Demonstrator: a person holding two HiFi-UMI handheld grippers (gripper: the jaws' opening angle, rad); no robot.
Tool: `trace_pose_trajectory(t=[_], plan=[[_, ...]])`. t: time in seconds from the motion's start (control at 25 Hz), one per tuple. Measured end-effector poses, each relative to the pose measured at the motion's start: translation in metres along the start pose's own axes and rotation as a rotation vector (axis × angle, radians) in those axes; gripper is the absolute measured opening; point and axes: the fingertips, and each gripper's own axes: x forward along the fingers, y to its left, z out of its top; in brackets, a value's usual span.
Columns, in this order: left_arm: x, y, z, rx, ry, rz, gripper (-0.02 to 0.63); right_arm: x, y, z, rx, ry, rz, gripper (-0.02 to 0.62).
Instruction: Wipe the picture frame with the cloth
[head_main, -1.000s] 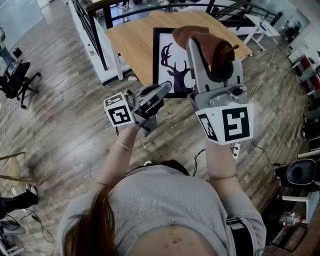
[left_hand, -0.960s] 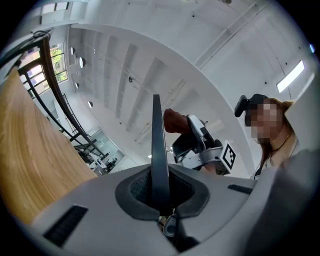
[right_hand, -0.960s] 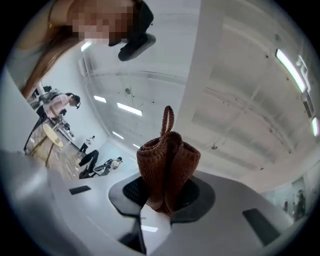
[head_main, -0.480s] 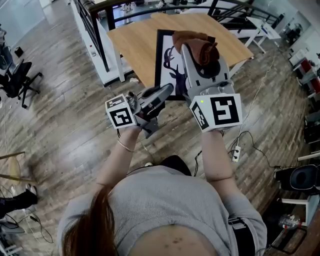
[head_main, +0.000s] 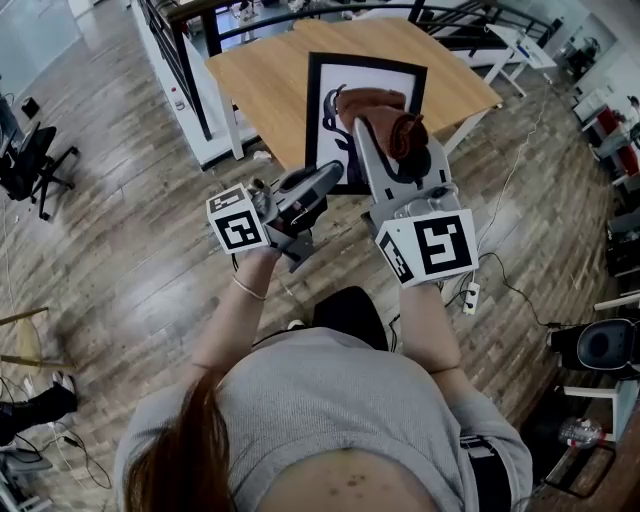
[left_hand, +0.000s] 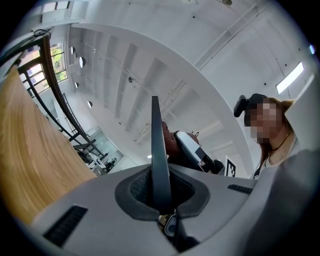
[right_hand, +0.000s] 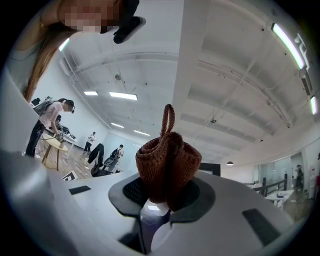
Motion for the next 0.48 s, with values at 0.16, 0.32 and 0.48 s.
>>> trace_pose_trajectory(t=[0.16,0.32,0.48], plan=[[0.001,0.002,-0.003,-0.003,-0.001,0.001,0.02,-0.01,0.004,-0.011,0.021,0.023,0.0,0.097],[0.0,0.002,-0.002,-0.017,-0.015,0.002,0.02,-0.019,0.011,-0.02,0.034,0.041,0.011,0.097],[-0.001,0.002,0.0,-0.004,-0.008,0.025,0.02,-0.028,0.019,-0.03,0.059,0.059,0.027,0.097]])
